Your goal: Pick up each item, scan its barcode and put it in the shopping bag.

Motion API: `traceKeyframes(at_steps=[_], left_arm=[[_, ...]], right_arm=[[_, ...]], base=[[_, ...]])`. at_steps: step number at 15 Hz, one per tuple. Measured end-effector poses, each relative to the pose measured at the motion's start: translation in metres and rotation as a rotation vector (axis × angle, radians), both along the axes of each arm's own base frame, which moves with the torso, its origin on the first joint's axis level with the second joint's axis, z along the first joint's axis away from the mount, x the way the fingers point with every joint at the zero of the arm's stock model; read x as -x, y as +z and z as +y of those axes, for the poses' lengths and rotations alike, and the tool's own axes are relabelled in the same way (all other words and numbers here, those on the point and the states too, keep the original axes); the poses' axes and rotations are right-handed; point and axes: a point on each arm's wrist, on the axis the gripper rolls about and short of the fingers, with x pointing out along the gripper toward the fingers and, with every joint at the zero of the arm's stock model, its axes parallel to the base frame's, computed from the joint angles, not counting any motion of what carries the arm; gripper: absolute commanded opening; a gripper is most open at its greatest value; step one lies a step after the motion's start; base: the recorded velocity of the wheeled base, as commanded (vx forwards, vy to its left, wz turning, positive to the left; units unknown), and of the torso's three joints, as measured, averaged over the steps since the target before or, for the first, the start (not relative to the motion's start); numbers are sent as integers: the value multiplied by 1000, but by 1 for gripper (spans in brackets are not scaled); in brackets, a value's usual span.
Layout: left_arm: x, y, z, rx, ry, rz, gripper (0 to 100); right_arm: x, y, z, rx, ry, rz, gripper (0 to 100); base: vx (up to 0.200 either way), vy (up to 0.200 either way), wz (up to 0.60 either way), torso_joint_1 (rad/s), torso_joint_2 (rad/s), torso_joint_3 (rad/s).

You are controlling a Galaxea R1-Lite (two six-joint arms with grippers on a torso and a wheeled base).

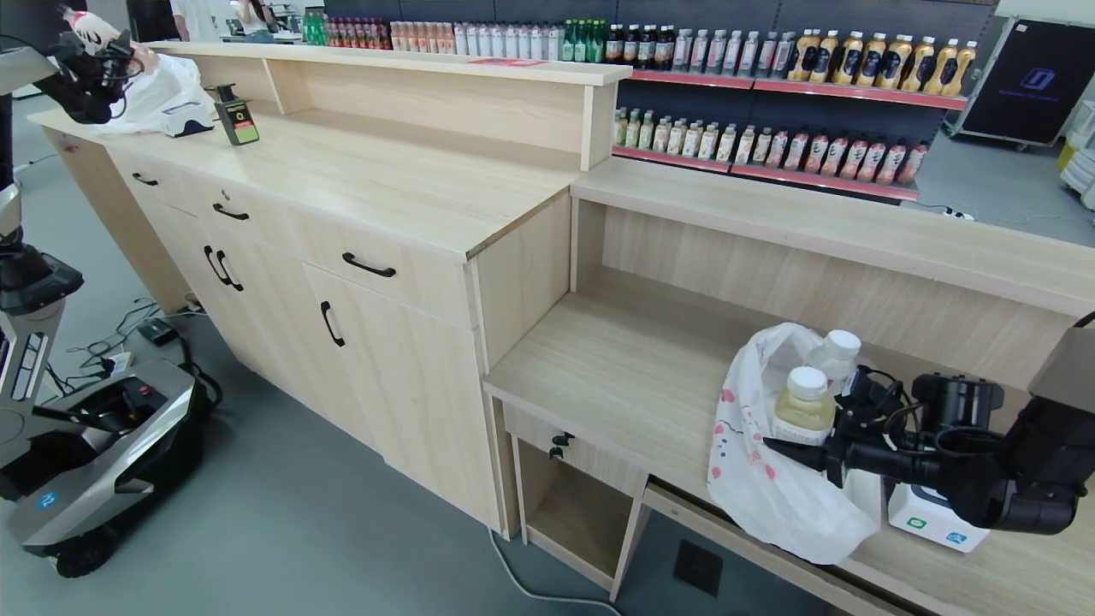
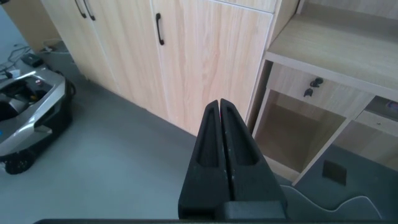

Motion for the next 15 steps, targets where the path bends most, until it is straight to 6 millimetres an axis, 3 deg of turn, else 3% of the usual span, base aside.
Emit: traceKeyframes(at_steps=[7, 15], left_arm=[[0, 0, 0, 0, 0, 0, 0], [0, 0, 0, 0, 0, 0, 0]], right_arm=[[-5, -19, -9, -10, -6, 5, 0], [-1, -28, -21, -6, -11, 9, 0]], base=[[0, 0, 0, 0, 0, 0], [0, 0, 0, 0, 0, 0]])
